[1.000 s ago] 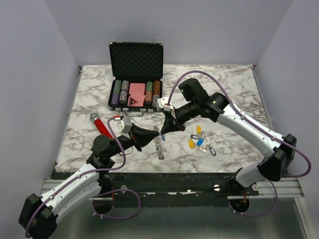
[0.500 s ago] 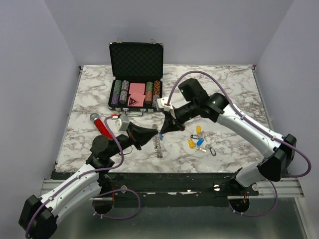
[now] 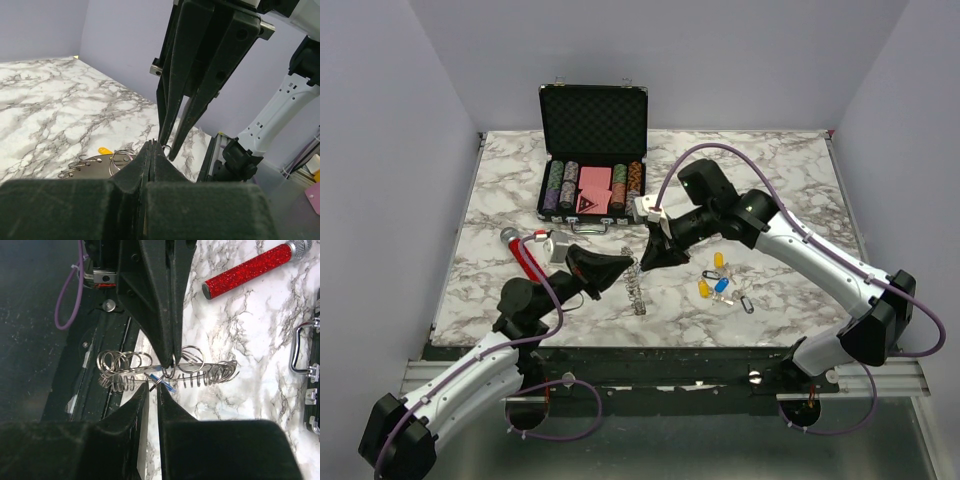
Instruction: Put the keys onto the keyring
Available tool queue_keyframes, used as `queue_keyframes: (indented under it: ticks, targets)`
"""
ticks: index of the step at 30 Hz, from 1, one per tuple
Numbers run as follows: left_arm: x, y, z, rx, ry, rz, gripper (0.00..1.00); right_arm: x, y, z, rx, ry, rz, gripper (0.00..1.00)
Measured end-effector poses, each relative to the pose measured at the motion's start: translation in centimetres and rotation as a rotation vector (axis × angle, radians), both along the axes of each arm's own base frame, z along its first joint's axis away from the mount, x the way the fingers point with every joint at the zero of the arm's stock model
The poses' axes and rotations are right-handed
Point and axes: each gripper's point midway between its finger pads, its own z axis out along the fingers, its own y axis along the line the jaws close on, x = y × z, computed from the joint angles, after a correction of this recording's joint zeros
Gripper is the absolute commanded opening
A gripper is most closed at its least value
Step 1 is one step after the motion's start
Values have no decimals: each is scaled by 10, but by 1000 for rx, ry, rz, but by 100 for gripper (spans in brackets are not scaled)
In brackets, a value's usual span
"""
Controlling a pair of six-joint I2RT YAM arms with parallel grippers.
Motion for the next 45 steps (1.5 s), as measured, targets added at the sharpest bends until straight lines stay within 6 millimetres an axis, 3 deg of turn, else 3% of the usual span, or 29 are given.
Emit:
queue_keyframes:
  ticks: [10, 17, 21, 28, 45]
  targets:
    - [4, 7, 2, -29, -25, 32, 0, -9, -3, 7, 19, 40, 22, 35]
    - [-3, 9, 5, -34, -75, 10, 0, 2, -6, 26, 74, 120, -50, 41]
    - [-12, 7, 11, -38, -122, -31, 0, 9, -5, 33, 108, 164, -98, 40]
    - [-24, 5, 18, -44, -181, -88, 0, 6, -1, 25, 116, 245, -112, 31]
    - [-24, 2, 16, -39, -186, -101, 0, -4, 4, 31, 155, 327, -73, 24]
